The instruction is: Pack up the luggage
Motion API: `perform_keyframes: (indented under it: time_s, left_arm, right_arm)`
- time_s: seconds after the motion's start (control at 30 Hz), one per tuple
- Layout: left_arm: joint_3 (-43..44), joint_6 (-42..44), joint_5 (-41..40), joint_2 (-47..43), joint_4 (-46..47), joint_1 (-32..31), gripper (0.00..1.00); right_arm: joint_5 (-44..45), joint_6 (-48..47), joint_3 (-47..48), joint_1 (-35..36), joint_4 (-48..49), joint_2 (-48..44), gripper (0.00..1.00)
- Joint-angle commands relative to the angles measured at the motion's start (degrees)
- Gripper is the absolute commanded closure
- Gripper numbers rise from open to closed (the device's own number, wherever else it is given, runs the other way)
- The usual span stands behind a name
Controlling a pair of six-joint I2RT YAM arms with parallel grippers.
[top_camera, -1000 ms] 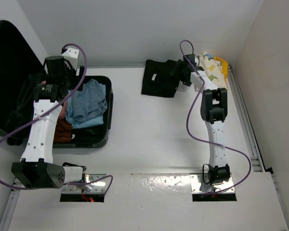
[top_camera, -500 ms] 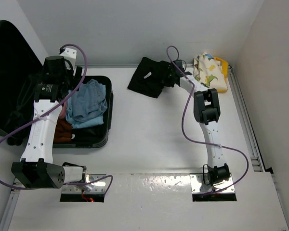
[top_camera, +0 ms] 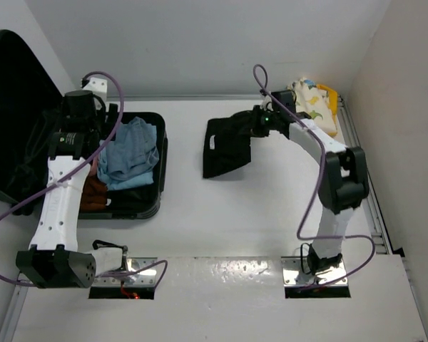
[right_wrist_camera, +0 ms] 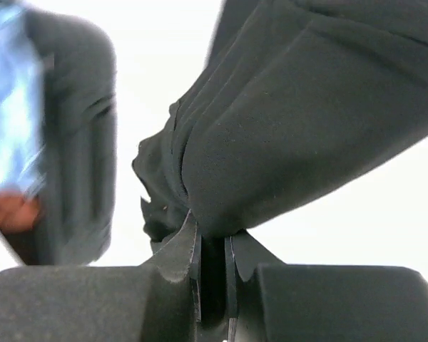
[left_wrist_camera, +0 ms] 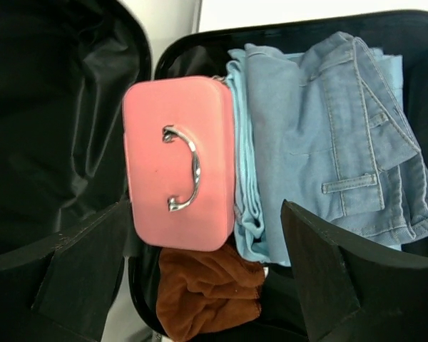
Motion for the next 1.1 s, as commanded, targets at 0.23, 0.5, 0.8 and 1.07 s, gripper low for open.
perform_keyframes:
  time_s: [0.23,0.5,0.8,1.07]
  left_arm:
    - [3.73,-10.08,3.0,-3.95,-2.13,9.19,0.0]
    - [7.42,-14.84,8.1,-3.95,-4.5,15.71,0.0]
    - [13.92,-20.37,15.56,-1.67,-5.12,25.36,0.0]
    - [16.04,-20.9,20.05,1.06,-5.12,31.17,0.0]
  right_arm:
    - [-11.12,-2.99,-6.97,13.43,11.72,-18.11,1.0]
    - [-9.72,4.65,4.37,24.61,20.69,-9.67,1.0]
    - [-4.73,13.08,43.33,33.66,26.57,7.46,1.0]
    - [2.06,21.88,31.48,38.16,37.92,6.59,1.0]
